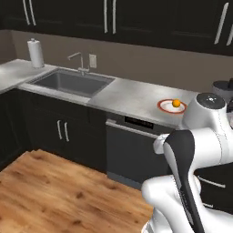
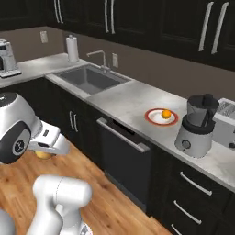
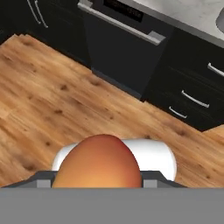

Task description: Pick the mango and orange from the fridge and place them on the plate next to the blender to make a fruit smoothie.

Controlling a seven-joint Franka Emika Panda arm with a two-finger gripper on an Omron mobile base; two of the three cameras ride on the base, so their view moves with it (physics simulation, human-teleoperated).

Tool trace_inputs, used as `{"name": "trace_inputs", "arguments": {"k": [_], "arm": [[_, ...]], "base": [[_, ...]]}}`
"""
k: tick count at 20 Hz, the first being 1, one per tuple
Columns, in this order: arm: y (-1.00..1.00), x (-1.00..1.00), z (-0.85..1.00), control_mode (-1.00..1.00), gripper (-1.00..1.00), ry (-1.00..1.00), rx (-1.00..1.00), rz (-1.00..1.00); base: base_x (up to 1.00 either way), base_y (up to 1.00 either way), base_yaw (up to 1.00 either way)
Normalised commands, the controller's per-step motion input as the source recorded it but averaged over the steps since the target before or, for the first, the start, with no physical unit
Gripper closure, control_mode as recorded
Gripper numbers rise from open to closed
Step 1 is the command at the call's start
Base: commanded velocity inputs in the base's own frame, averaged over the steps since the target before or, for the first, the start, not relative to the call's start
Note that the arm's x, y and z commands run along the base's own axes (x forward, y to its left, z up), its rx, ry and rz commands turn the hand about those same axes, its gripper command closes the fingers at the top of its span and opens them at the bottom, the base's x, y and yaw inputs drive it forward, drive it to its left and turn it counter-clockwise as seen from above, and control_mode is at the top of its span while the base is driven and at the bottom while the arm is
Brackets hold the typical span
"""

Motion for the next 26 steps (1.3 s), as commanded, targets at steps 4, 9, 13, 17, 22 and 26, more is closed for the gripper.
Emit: {"name": "trace_inputs", "arguments": {"k": [4, 9, 13, 17, 22, 26], "arm": [[0.0, 0.0, 0.0, 1.0, 1.0, 0.0, 0.0, 0.0], [0.0, 0.0, 0.0, 1.0, 1.0, 0.0, 0.0, 0.0], [0.0, 0.0, 0.0, 1.0, 1.0, 0.0, 0.0, 0.0], [0.0, 0.0, 0.0, 1.0, 1.0, 0.0, 0.0, 0.0], [0.0, 0.0, 0.0, 1.0, 1.0, 0.0, 0.0, 0.0], [0.0, 0.0, 0.0, 1.0, 1.0, 0.0, 0.0, 0.0]], "base": [[0.63, 0.27, -0.53], [0.82, 0.19, -0.37], [0.84, 0.05, -0.29], [0.66, 0.02, -0.27], [0.04, 0.46, -0.41], [0.03, 0.57, -0.42]]}}
